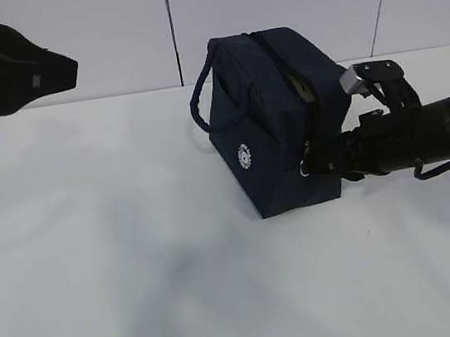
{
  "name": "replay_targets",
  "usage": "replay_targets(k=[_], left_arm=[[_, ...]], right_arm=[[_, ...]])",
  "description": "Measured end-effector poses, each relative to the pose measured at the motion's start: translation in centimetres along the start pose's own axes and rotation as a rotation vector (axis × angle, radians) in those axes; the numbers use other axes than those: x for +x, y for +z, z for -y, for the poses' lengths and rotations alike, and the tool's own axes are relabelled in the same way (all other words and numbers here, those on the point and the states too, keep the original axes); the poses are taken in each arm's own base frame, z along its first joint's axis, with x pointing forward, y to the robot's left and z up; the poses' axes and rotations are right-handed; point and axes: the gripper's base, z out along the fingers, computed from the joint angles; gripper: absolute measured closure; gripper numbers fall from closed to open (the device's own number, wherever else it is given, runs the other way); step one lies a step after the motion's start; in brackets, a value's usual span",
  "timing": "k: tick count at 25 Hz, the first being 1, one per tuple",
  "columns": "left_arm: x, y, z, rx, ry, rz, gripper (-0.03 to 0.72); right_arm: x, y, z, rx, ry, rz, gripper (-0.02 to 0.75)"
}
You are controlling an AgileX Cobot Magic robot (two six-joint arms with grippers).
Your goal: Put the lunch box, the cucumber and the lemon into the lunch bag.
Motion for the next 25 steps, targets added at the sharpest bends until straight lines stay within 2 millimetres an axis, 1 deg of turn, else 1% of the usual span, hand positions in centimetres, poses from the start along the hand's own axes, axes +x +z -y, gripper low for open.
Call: replay_targets(k=[10,12,15,16,25], left_arm=[[0.0,0.0,0.0,0.0,0.0,0.0,0.38],[0.0,0.0,0.0,0.0,0.0,0.0,0.38],[0.0,0.0,0.0,0.0,0.0,0.0,0.38],[0.0,0.0,0.0,0.0,0.0,0.0,0.38],[-0.1,0.0,0.0,-0.001,0.0,0.006,0.38]], right_arm=[[0.0,0.0,0.1,0.008,-0.013,0.008,0.576],[-0.1,0.0,0.1,0.003,-0.015,0.009,0.612],[-0.1,0.0,-0.2,-0.025,-0.026,0.012,0.71],[-0.1,0.0,-0.4,-0.043,-0.037,0.01,0.726],[1.0,-0.2,-1.6,-0.183,-0.14,-0.094,0.731]])
